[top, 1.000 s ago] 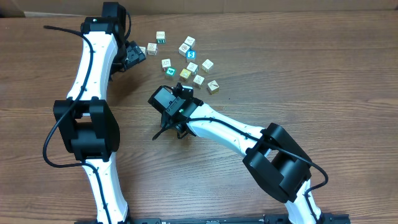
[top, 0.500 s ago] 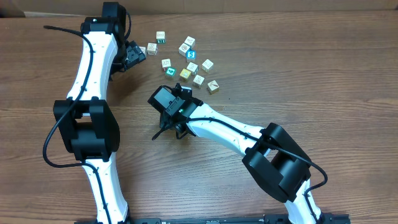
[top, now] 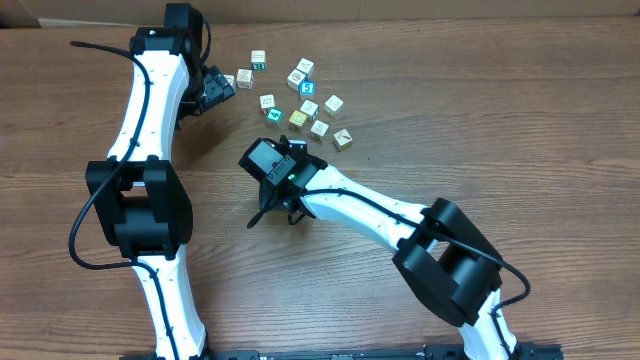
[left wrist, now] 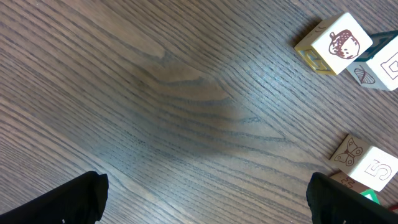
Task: Form a circle
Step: 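Raise the right gripper and move it over the block cluster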
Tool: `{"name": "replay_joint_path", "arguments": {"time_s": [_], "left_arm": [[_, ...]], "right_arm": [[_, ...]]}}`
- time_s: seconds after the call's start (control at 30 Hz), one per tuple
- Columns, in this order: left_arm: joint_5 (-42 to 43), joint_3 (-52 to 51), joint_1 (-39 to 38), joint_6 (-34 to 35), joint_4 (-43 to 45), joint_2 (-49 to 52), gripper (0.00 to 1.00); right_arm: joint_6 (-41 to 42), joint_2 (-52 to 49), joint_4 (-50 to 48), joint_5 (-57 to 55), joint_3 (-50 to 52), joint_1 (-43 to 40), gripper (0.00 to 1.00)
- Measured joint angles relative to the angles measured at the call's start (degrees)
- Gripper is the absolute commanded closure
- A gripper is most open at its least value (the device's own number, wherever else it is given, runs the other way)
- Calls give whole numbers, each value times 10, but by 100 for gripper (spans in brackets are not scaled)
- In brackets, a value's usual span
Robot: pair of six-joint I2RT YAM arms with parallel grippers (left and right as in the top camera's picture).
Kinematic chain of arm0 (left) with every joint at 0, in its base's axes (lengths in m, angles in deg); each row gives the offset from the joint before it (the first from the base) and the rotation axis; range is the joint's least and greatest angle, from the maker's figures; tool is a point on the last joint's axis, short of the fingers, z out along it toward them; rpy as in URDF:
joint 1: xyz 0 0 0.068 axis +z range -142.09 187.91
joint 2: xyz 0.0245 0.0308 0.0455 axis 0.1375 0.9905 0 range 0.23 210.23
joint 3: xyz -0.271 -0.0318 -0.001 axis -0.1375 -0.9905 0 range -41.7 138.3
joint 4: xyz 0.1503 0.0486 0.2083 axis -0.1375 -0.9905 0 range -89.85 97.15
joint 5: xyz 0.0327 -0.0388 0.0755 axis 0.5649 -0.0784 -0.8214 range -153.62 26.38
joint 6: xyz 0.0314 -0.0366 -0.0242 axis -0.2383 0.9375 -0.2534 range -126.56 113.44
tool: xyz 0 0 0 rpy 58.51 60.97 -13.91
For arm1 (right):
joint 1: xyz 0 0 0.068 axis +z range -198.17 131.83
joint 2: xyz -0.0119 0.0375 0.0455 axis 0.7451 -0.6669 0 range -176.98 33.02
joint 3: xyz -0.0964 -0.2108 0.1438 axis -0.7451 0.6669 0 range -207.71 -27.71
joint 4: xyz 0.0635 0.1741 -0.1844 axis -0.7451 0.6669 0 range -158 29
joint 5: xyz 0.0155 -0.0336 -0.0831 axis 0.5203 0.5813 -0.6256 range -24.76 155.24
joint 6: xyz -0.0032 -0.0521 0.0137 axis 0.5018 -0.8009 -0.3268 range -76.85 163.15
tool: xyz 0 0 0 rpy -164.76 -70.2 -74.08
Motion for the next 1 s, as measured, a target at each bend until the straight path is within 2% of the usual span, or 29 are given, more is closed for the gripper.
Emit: {"name": "replay_joint_path", "arguments": {"time_s": [0.1,0.17,0.43,0.73,0.93,1.0], "left_arm": [[0,0,0,0,0,0,1],[0,0,0,0,0,0,1],[0,0,0,0,0,0,0],[0,0,0,0,0,0,1],[0,0,0,0,0,0,1],[0,0,0,0,0,0,1]], "right_arm": [[-38,37,12,0,-2,-10,49],[-59,65,28,2,-13,-23,50],[-164,120,204,13,-217,-140,38],[-266,117,223,49,-236,-232,37],[-316,56,206,66,-236,-241,38],[-323,28,201,71,-235,-239,34]]}}
